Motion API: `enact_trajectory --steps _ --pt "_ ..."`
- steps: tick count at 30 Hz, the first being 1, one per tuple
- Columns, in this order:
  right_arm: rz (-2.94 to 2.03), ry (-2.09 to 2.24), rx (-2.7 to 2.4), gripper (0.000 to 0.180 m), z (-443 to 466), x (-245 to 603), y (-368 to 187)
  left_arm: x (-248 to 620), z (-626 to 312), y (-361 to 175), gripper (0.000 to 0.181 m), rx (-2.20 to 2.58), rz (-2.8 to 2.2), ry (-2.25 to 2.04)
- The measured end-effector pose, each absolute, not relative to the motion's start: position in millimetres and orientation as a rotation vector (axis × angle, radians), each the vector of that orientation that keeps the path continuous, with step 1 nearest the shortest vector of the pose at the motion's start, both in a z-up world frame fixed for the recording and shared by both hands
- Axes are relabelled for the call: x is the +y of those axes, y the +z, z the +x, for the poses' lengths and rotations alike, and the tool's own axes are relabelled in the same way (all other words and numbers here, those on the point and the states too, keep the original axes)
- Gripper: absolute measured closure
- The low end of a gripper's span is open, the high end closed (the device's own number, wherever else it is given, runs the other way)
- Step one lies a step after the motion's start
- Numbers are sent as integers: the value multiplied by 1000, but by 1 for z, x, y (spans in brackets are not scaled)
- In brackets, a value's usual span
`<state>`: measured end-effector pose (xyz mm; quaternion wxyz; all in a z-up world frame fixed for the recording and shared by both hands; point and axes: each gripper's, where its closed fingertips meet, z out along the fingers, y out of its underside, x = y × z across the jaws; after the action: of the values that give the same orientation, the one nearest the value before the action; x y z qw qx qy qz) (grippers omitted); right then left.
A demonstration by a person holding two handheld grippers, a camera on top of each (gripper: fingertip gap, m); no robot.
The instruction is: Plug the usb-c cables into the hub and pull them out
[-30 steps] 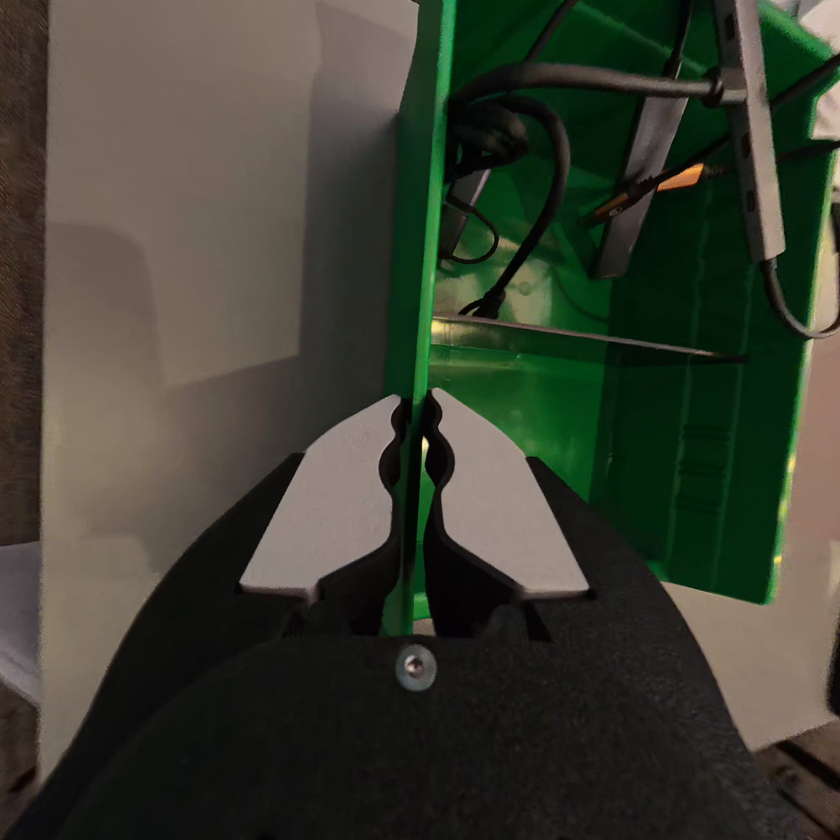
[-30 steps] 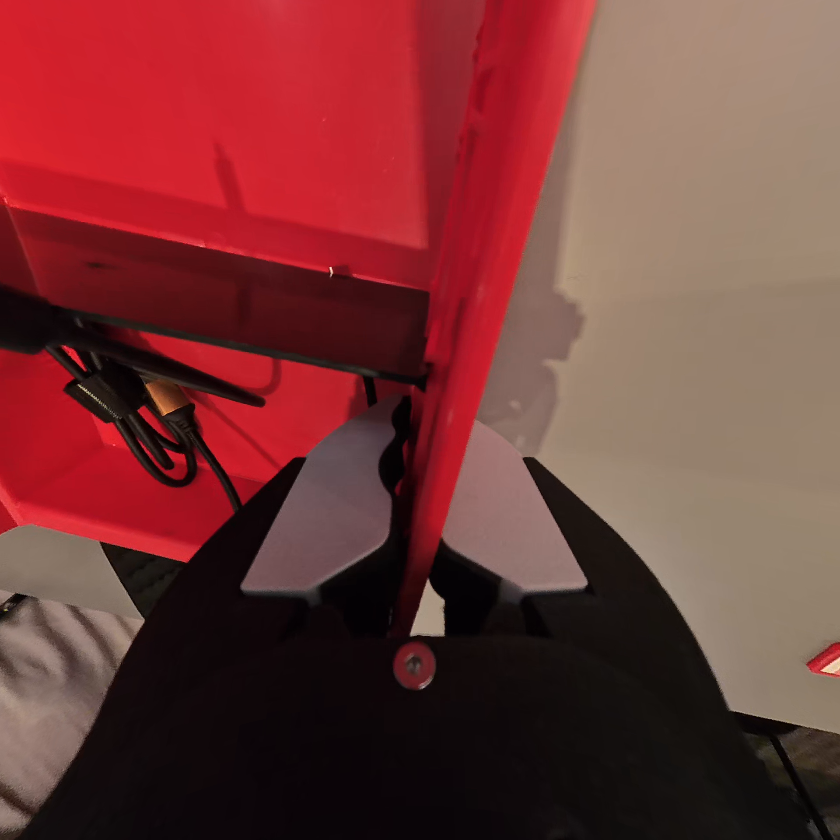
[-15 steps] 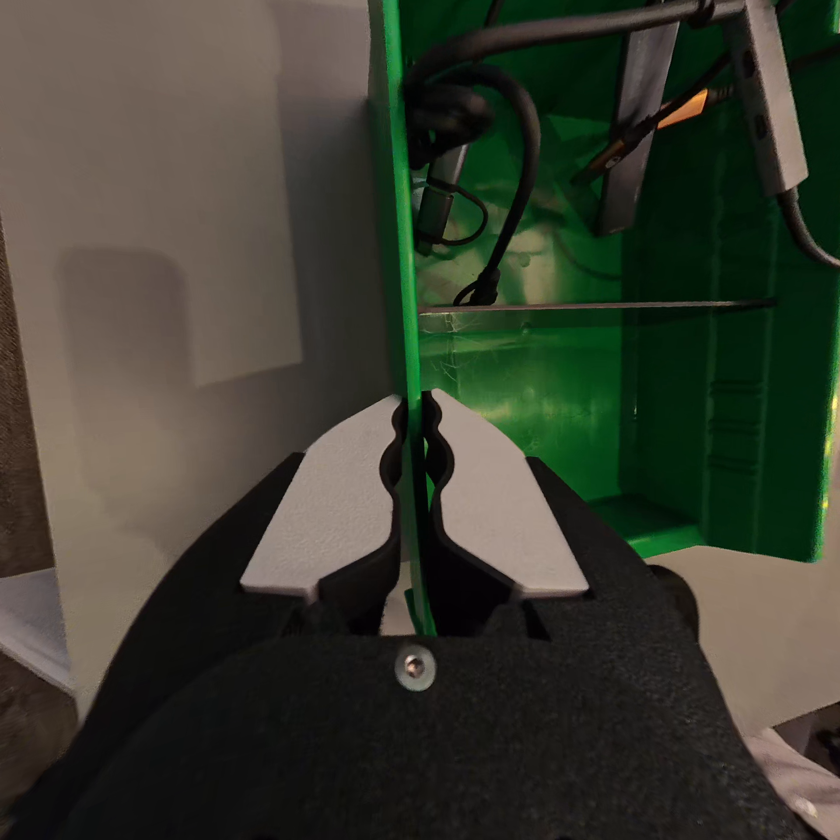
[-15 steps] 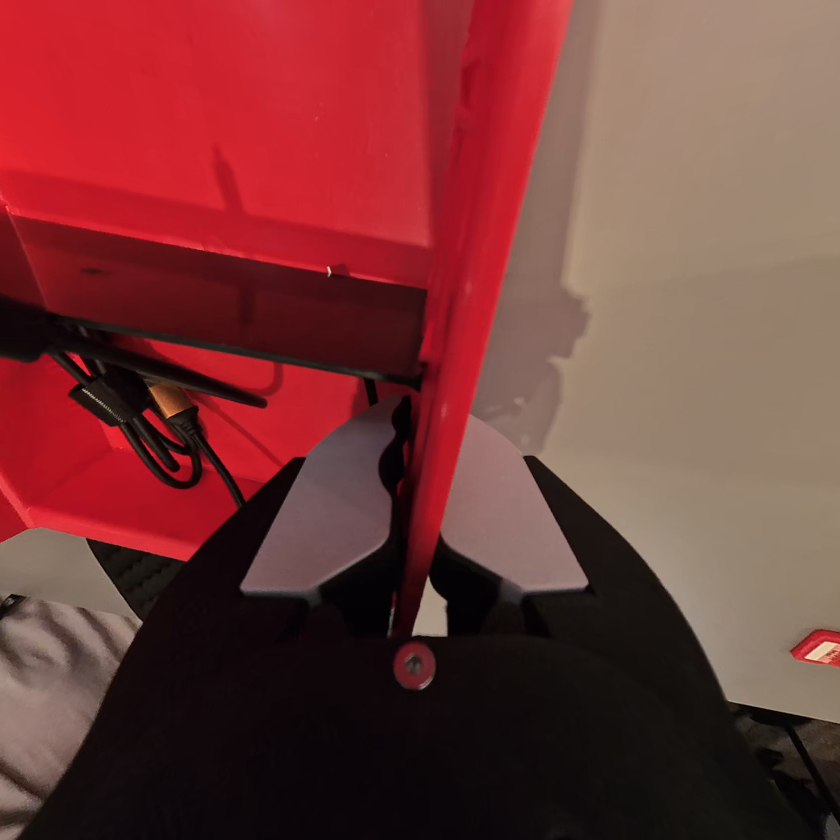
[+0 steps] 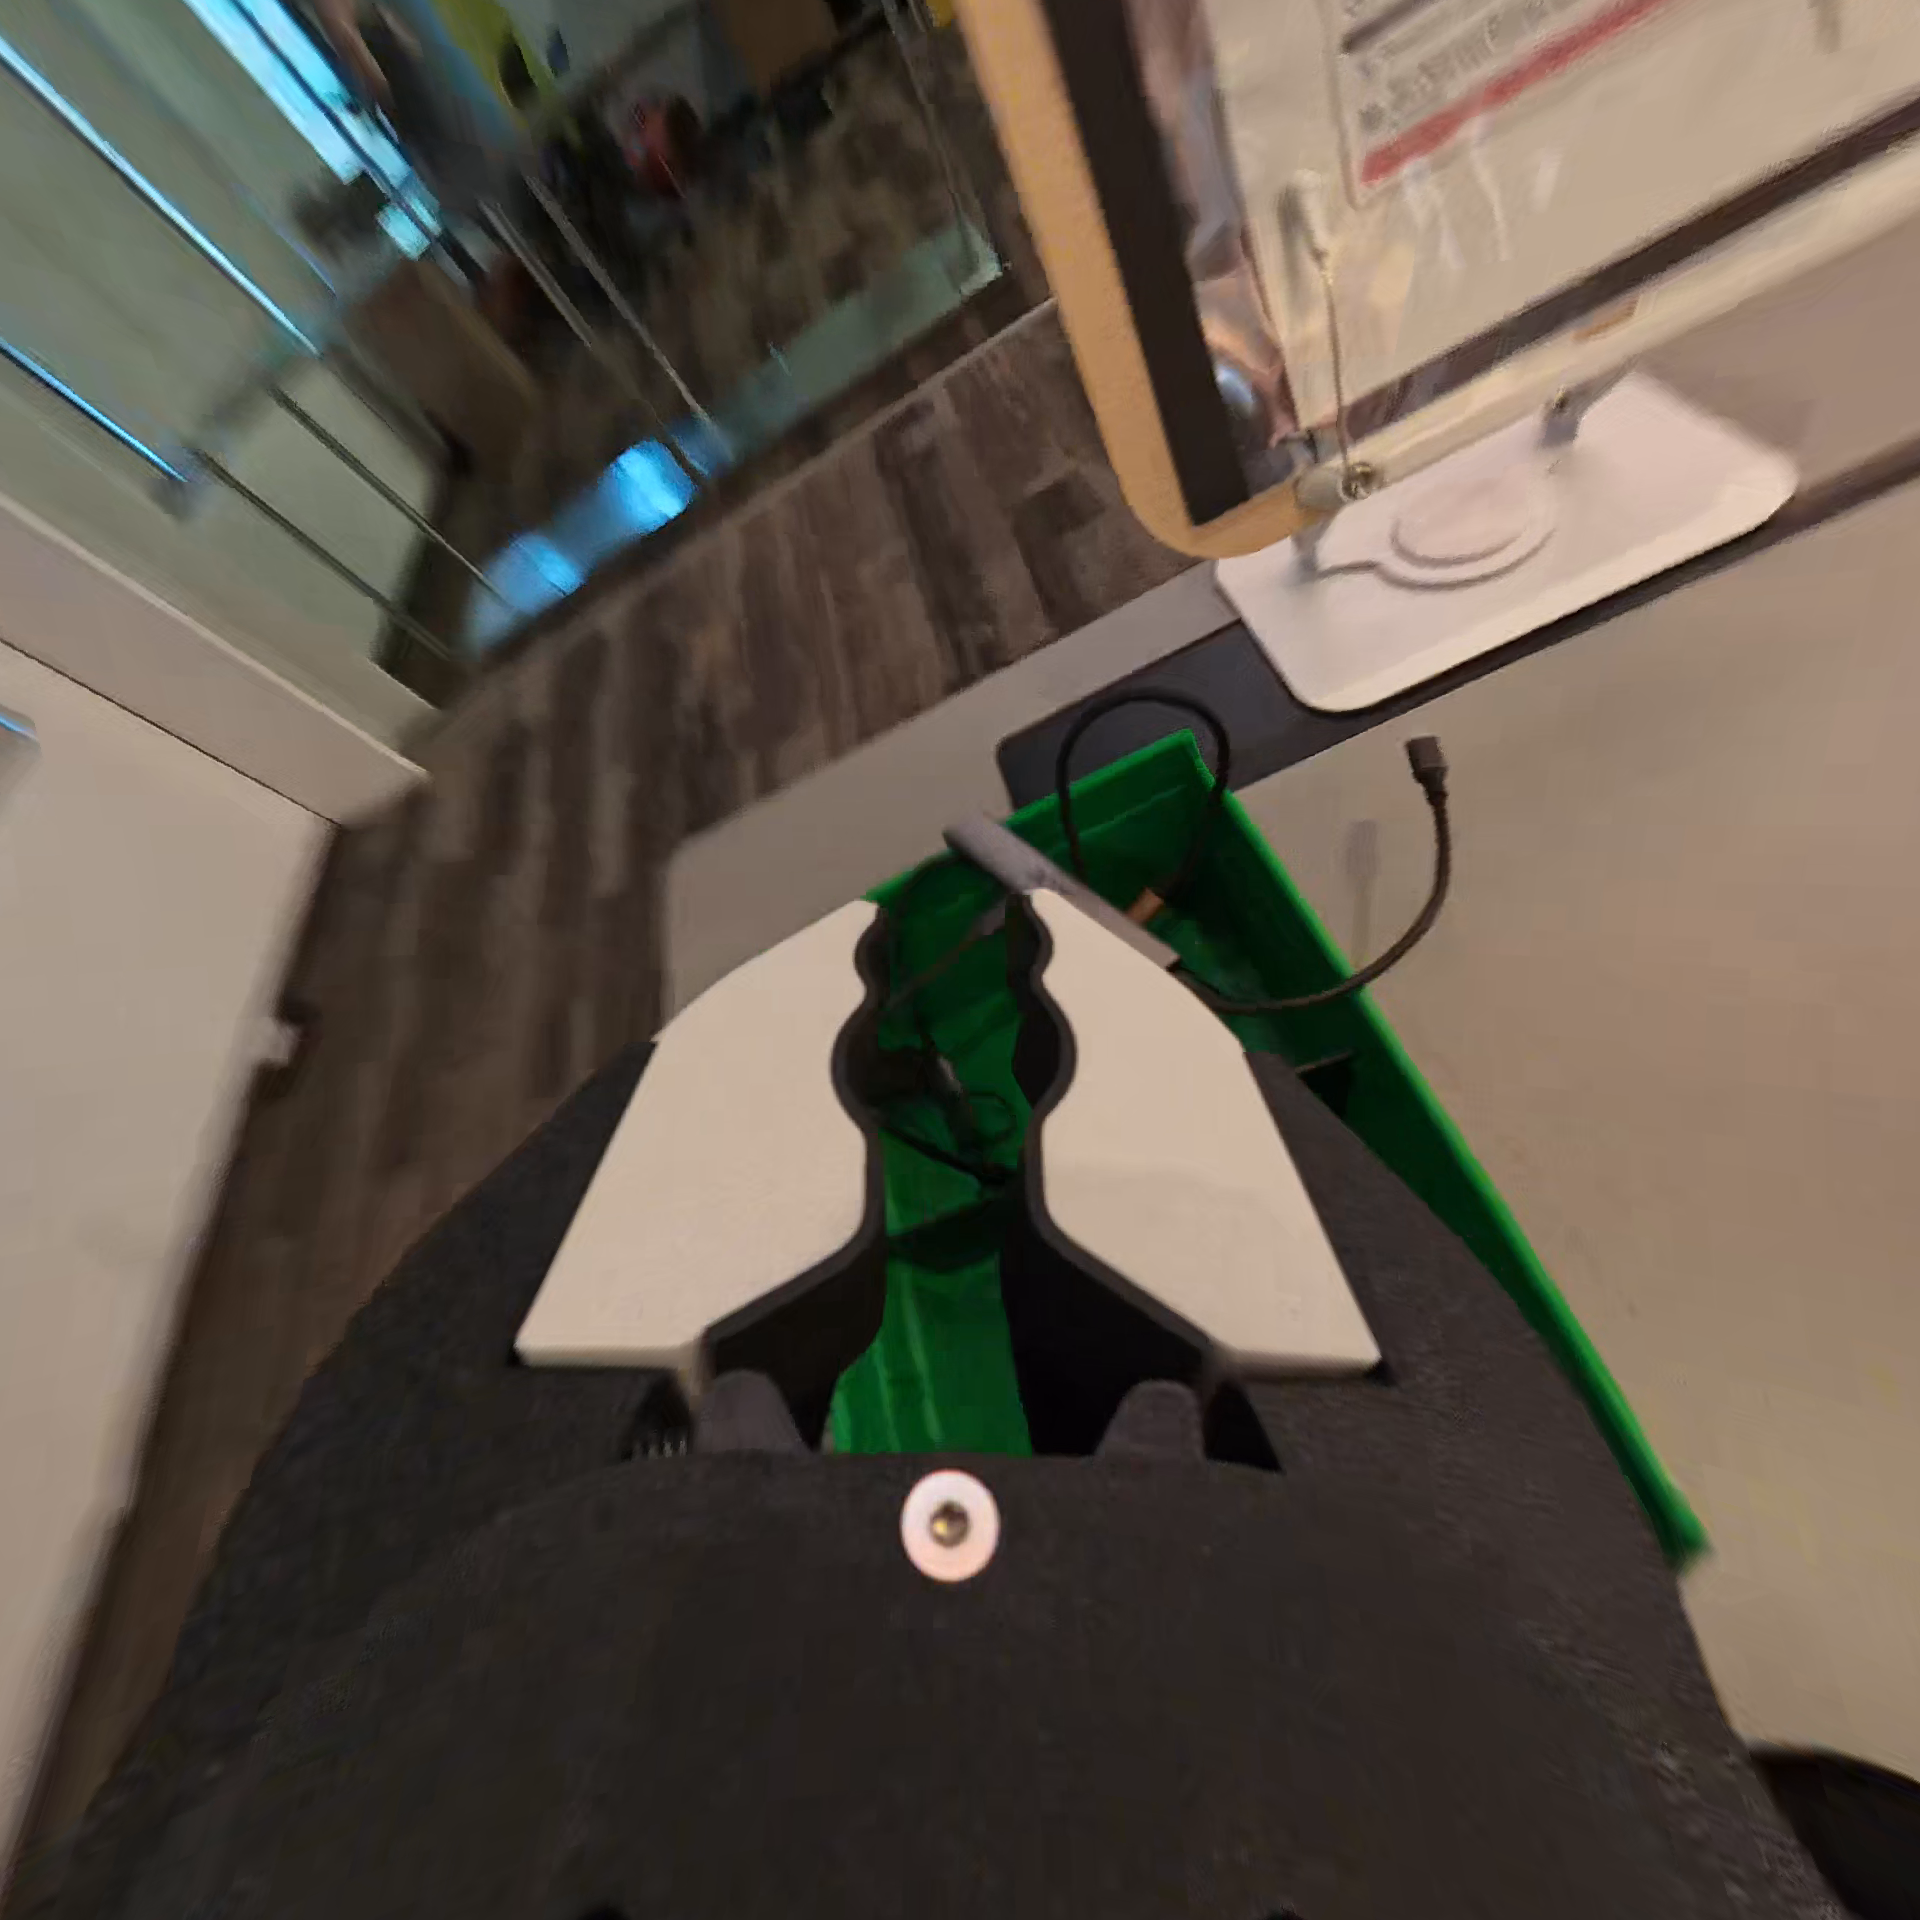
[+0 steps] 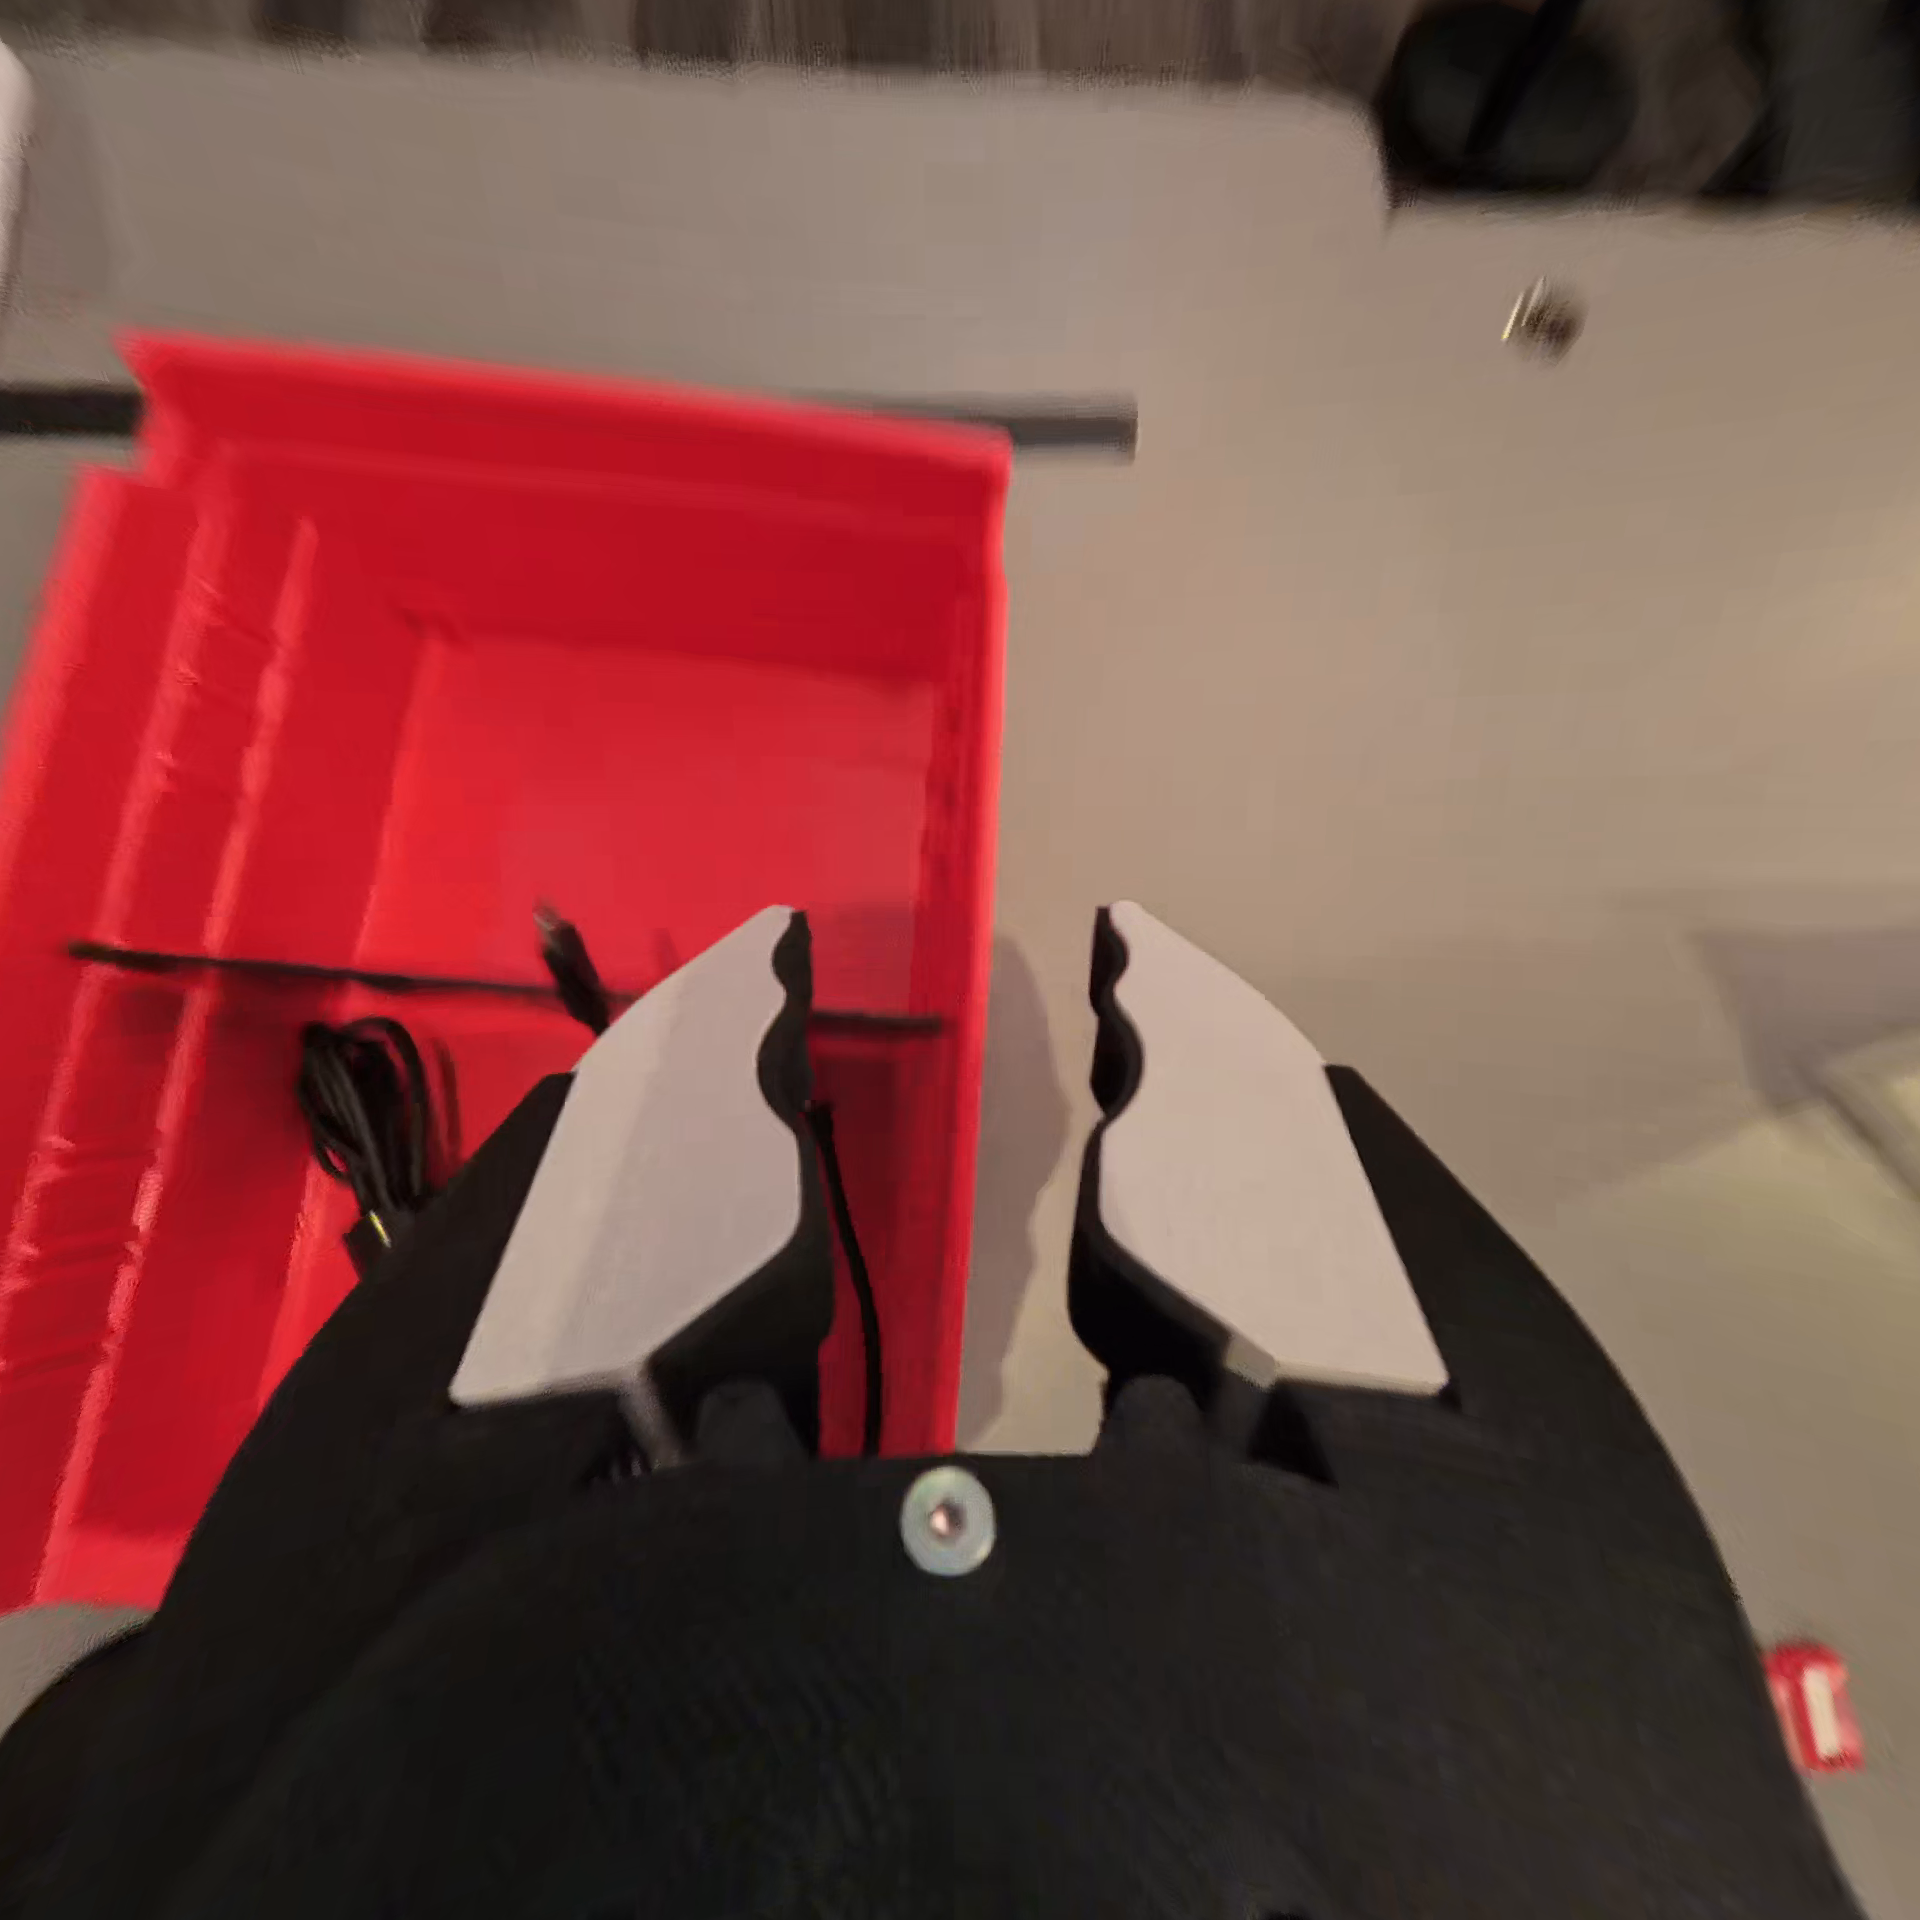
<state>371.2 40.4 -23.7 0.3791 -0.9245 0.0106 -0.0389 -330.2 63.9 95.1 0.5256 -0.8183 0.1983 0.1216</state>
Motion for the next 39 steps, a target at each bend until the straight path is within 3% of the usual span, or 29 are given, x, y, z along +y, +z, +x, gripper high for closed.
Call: enact_trajectory --steps 1,7,11,14,18,22,29,34,39 --pt "-2279 -130 -12 124 363 47 -5 69 -313 95 162 559 -1921 413" --pt "-1787 -362 -265 101 279 60 116 89 -210 65 159 942 -1815 712" --pt "-1446 -609 -456 102 200 29 185 92 -163 45 159 1093 -1757 769" --pt "-1233 -711 -611 122 141 5 208 92 -140 26 159 1196 -1740 816" --pt "-1295 -597 -661 124 110 8 195 91 -125 11 159 1267 -1742 825" --pt "-1578 -641 -586 121 131 45 147 91 -135 10 154 1212 -1842 725" --pt "-2049 -726 -457 119 180 87 47 72 -189 70 150 851 -1929 438" --pt "-2035 -737 -488 120 177 89 47 52 -229 112 135 620 -1858 252" --pt "-1938 -678 -522 120 160 74 74 60 -293 111 117 388 -1919 174"
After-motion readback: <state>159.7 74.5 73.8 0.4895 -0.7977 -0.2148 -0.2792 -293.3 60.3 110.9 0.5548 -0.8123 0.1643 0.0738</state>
